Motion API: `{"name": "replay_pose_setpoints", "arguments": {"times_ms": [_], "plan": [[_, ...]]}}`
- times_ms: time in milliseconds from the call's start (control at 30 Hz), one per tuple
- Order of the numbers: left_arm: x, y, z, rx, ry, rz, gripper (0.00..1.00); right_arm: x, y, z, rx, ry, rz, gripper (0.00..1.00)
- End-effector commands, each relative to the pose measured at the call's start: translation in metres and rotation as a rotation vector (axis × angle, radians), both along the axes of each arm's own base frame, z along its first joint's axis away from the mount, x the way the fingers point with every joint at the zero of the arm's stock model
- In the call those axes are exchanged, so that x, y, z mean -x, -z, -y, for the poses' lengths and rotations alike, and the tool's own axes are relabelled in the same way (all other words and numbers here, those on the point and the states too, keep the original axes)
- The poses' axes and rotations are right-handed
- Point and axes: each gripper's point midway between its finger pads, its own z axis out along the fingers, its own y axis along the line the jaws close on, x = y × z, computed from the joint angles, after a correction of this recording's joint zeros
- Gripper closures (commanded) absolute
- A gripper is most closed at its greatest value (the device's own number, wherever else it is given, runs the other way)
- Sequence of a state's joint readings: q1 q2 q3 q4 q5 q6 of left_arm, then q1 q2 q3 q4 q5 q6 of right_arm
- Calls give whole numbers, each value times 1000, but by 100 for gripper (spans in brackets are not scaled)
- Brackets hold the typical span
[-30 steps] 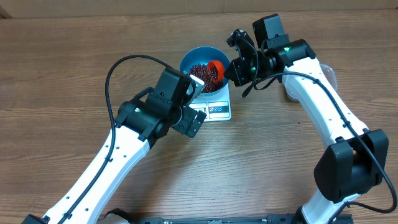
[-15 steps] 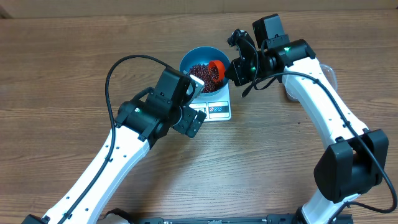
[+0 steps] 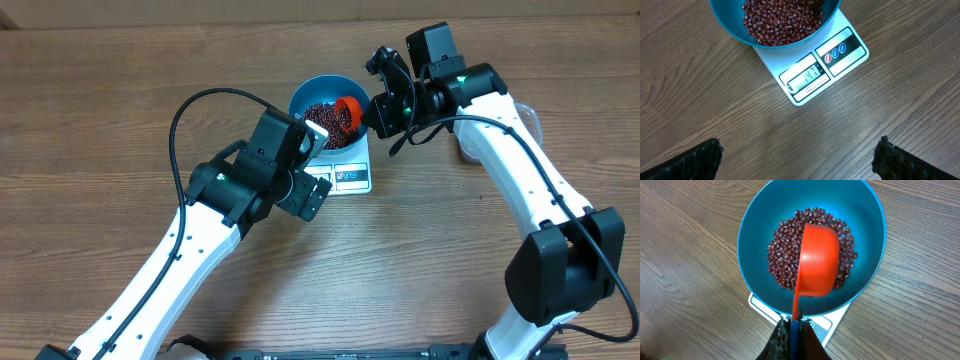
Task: Scoop item into bowl and weigh 150g on scale
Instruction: 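Keep trickling beans from the scoop until the scale reads 150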
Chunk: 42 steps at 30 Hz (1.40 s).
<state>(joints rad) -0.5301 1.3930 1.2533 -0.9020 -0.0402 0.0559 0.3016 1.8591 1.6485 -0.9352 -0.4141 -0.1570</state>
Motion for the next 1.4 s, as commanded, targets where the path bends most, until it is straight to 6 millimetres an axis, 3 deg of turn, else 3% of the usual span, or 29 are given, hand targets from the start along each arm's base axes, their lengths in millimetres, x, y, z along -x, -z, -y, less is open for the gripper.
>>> {"name": "replay_pose_setpoints", "arguments": {"times_ms": [0, 467, 567, 767, 1367], "plan": [[1, -9, 1, 13, 17, 24, 0, -7, -12, 0, -10, 8, 33, 96], [1, -9, 1, 13, 17, 24, 0, -7, -12, -1, -13, 5, 32, 96], [1, -9, 1, 13, 17, 24, 0, 4, -14, -11, -34, -121, 57, 96], [1, -9, 1, 13, 17, 24, 0, -8, -12, -2, -6, 4, 45, 96], [1, -9, 1, 13, 17, 24, 0, -7, -11, -1, -3, 4, 37, 96]]}}
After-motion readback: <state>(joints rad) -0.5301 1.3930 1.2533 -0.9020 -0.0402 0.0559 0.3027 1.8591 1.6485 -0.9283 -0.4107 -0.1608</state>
